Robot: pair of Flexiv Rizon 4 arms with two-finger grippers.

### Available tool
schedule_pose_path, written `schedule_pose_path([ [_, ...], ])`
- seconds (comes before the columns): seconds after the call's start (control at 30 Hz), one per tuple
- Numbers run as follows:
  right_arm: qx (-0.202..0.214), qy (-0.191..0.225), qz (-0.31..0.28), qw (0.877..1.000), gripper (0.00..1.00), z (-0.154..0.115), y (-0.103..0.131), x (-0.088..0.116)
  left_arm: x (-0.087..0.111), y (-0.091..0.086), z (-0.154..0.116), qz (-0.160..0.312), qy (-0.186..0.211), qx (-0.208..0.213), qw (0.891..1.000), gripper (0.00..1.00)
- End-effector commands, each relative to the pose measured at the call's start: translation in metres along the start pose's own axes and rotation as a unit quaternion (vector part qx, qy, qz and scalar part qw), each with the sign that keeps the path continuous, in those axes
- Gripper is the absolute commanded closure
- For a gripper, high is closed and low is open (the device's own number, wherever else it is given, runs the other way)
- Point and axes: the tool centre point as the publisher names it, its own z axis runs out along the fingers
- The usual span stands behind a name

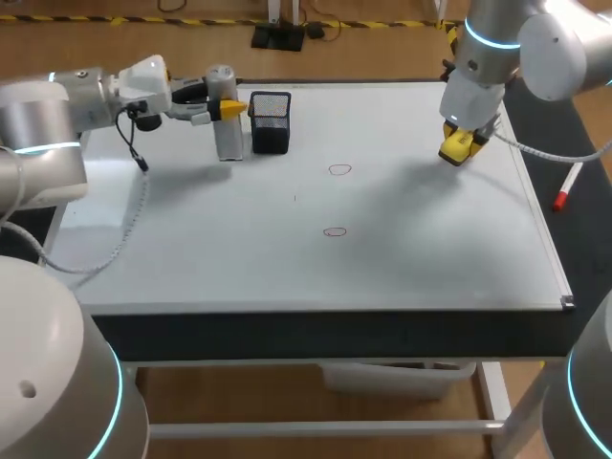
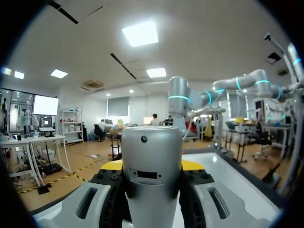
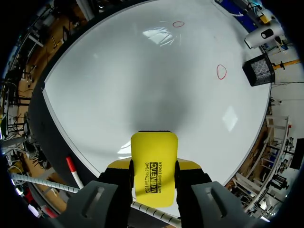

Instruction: Pick up the inspection probe, press it on each red-marked spot on the whiteboard one by one, put down the probe, pick up the eraser, and wipe off all the red marks.

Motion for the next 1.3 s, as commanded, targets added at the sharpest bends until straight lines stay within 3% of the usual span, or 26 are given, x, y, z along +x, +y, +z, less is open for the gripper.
schedule_pose_path([
  [0.03, 0.001, 0.001, -0.001, 1.000, 1.00, 0.000, -0.001, 0.000, -0.011, 0.003, -0.011, -0.002, 0.037, 0.001, 0.999, 1.00],
  [0.43, 0.001, 0.001, -0.001, 1.000, 1.00, 0.000, -0.001, 0.000, -0.032, 0.006, -0.040, 0.002, 0.044, 0.003, 0.999, 1.00],
  [0.77, 0.001, 0.001, -0.001, 1.000, 1.00, 0.000, -0.001, 0.000, -0.044, 0.004, -0.063, 0.003, 0.025, -0.001, 1.000, 1.00],
  [0.97, 0.001, 0.001, -0.001, 1.000, 1.00, 0.000, -0.001, 0.000, -0.044, 0.004, -0.063, 0.003, 0.025, -0.001, 1.000, 1.00],
  [1.3, -0.004, 0.010, -0.057, 0.998, 1.00, 0.003, 0.025, -0.037, -0.044, 0.004, -0.063, 0.003, 0.025, -0.001, 1.000, 1.00],
])
